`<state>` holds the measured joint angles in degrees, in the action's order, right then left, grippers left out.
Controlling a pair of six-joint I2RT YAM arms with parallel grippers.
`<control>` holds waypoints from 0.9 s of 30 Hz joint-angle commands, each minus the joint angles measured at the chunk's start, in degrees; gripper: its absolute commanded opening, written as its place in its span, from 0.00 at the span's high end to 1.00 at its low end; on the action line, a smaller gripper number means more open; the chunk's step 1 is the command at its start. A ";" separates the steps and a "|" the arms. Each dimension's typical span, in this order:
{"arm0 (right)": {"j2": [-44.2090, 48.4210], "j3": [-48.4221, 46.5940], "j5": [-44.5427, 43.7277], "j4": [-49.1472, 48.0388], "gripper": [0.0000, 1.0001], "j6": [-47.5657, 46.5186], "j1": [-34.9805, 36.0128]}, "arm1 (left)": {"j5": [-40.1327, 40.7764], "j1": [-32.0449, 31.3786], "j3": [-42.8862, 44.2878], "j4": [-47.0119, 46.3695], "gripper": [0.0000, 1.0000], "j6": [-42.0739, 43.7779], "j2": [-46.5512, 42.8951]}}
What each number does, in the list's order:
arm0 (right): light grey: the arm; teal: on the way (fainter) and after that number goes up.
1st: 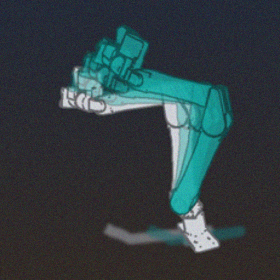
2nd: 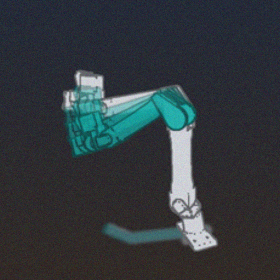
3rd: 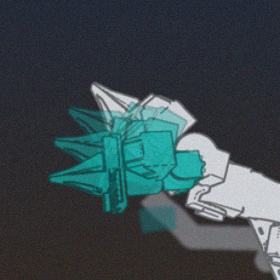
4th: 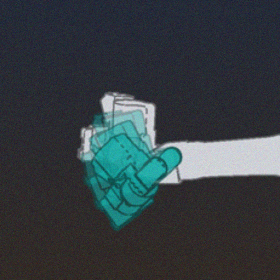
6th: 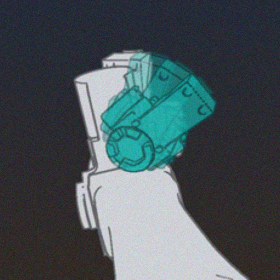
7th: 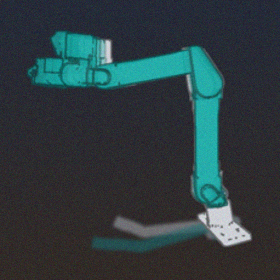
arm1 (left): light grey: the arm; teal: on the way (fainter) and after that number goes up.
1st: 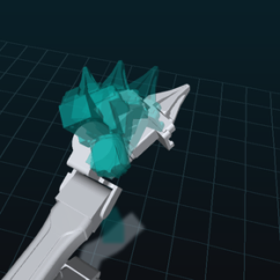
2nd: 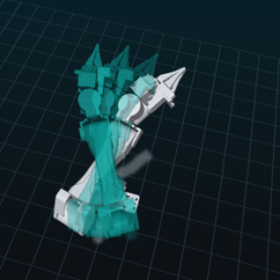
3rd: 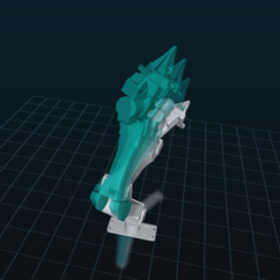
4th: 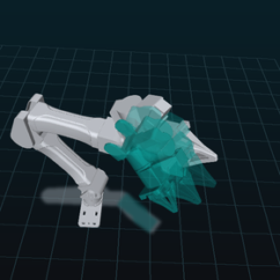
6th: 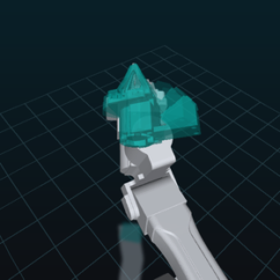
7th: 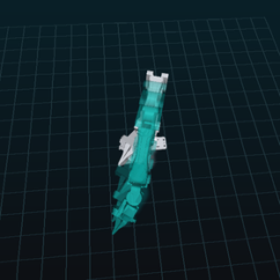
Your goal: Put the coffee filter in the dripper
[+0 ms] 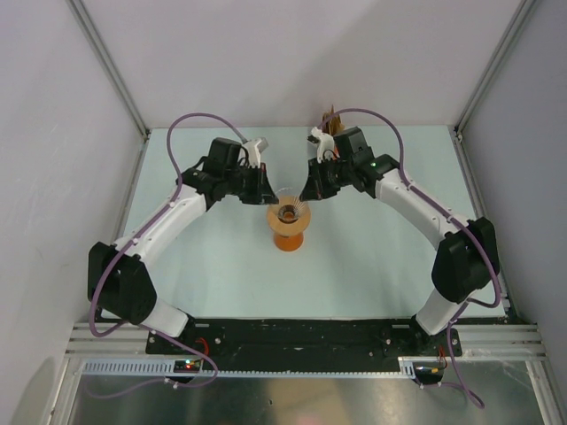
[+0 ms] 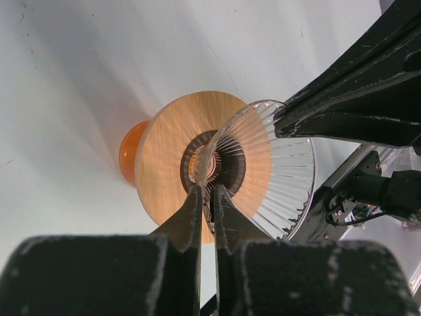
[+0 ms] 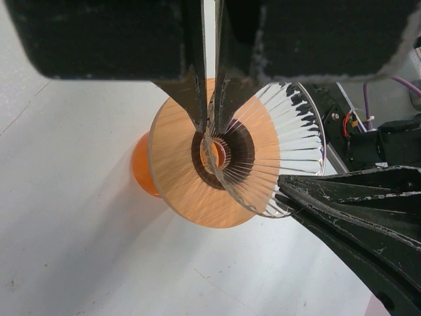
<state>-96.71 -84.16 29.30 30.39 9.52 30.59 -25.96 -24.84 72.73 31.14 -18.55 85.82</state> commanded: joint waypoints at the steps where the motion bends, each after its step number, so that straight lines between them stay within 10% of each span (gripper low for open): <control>1: -3.99 2.71 -4.22 1.20 1.00 -4.58 1.33 | 4.41 -0.21 -4.78 1.14 1.00 3.21 4.26; 15: -0.40 11.30 -10.30 -6.39 0.99 -7.60 5.46 | 5.69 -0.30 -8.85 -0.71 1.00 5.70 2.40; 27: 3.92 7.45 -4.49 -5.39 0.63 -7.60 3.24 | 4.12 -0.30 -2.49 -0.96 0.72 4.60 -2.87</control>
<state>-92.51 -76.42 23.05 21.08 3.42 34.30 -24.21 -25.02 68.23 26.44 -16.36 83.79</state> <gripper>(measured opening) 0.330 0.234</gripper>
